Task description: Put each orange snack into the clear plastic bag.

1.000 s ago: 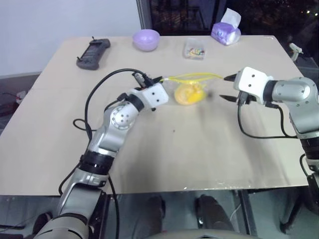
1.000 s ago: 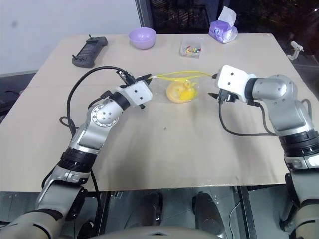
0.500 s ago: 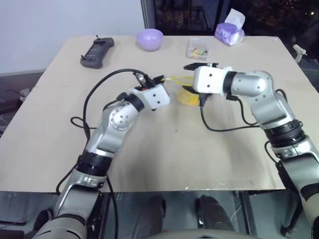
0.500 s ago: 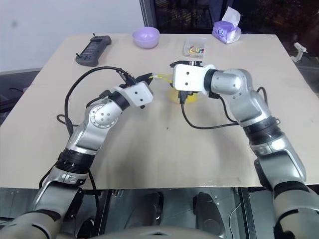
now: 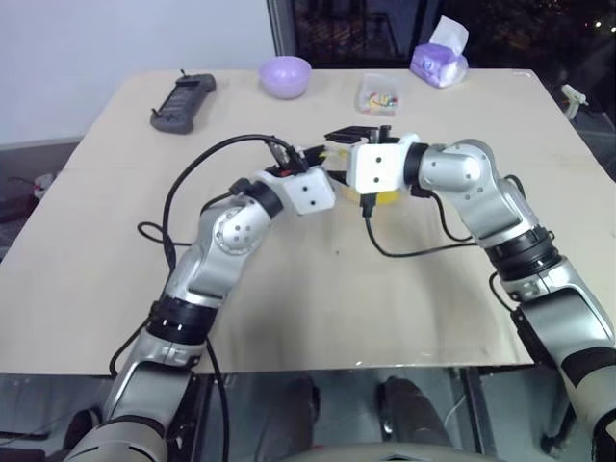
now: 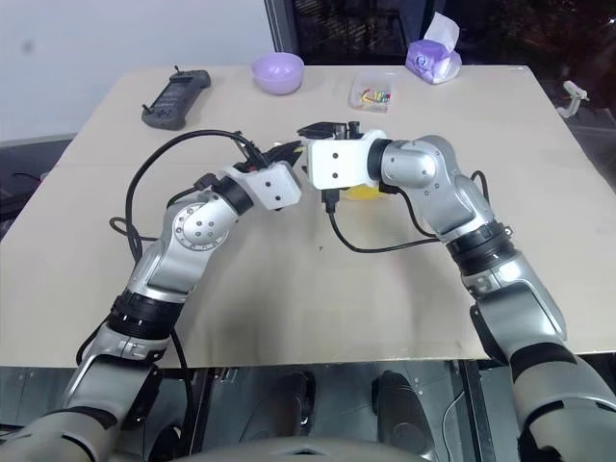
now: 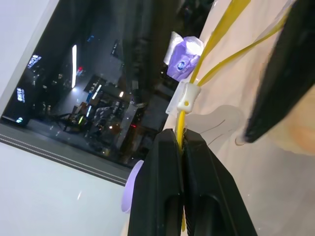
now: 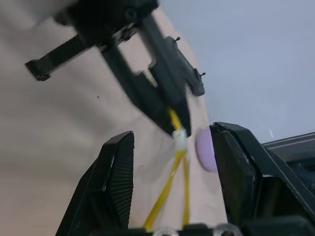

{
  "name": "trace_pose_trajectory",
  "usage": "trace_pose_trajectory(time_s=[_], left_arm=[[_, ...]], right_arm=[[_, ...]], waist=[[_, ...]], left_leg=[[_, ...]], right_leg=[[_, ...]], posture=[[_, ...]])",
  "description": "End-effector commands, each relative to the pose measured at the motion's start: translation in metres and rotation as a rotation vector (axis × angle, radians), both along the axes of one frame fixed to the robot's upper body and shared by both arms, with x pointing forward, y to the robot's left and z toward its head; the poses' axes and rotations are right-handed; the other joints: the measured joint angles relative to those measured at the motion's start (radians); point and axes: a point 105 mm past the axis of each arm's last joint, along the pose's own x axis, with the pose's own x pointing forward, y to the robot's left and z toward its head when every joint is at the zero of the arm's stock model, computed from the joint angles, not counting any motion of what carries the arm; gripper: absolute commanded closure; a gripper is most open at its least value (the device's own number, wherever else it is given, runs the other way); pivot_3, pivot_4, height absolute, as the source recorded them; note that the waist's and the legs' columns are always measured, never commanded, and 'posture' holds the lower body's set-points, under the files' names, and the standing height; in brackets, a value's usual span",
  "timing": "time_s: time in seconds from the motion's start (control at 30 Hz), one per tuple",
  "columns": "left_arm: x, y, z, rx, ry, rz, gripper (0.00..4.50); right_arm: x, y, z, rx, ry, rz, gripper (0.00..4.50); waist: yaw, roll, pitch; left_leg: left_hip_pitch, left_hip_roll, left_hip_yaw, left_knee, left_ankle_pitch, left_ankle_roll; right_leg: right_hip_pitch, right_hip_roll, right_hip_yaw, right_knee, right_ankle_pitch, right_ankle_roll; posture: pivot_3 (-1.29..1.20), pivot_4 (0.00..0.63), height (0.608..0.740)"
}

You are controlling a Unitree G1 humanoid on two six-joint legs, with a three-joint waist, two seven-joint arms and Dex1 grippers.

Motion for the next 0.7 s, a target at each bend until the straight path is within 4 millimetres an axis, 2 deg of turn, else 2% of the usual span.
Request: trace_pose_trajectory(time_s=[0.03,0.07,0.13,0.17,0.2,0.7], left_arm=[[-0.0081,-0.0050,0.0122,0.008,-0.057,-0.027,4.50],[-0.0079,-0.0049,0.0120,0.009,-0.057,-0.027,4.50],[-0.0078,-0.0046,0.0119,0.009,-0.056,-0.025,4.50],[-0.0076,-0.0044,0.0120,0.009,-0.056,-0.024,4.50],[-0.0074,-0.0042,0.0119,0.009,-0.055,-0.023,4.50],[-0.0067,-0.0018,0.0081,0.006,-0.041,-0.014,4.50]], right_arm=[[-0.0031,0.0020,0.0201,0.031,-0.066,0.016,2.36],[-0.0030,0.0019,0.0201,0.031,-0.066,0.016,2.65],[-0.0031,0.0017,0.0203,0.032,-0.068,0.015,3.58],[-0.0030,0.0016,0.0204,0.032,-0.068,0.015,4.19],[-0.0029,0.0014,0.0205,0.032,-0.069,0.014,4.36],[0.0031,-0.0064,0.0196,0.029,-0.069,-0.023,4.36]], waist=[[0.000,0.000,0.000],[0.000,0.000,0.000],[0.000,0.000,0.000],[0.000,0.000,0.000],[0.000,0.000,0.000],[0.000,0.000,0.000]], left_leg=[[0.000,0.000,0.000,0.000,0.000,0.000],[0.000,0.000,0.000,0.000,0.000,0.000],[0.000,0.000,0.000,0.000,0.000,0.000],[0.000,0.000,0.000,0.000,0.000,0.000],[0.000,0.000,0.000,0.000,0.000,0.000],[0.000,0.000,0.000,0.000,0.000,0.000]], right_leg=[[0.000,0.000,0.000,0.000,0.000,0.000],[0.000,0.000,0.000,0.000,0.000,0.000],[0.000,0.000,0.000,0.000,0.000,0.000],[0.000,0.000,0.000,0.000,0.000,0.000],[0.000,0.000,0.000,0.000,0.000,0.000],[0.000,0.000,0.000,0.000,0.000,0.000]], posture=[[0.00,0.150,0.740],[0.00,0.150,0.740],[0.00,0.150,0.740],[0.00,0.150,0.740],[0.00,0.150,0.740],[0.00,0.150,0.740]])
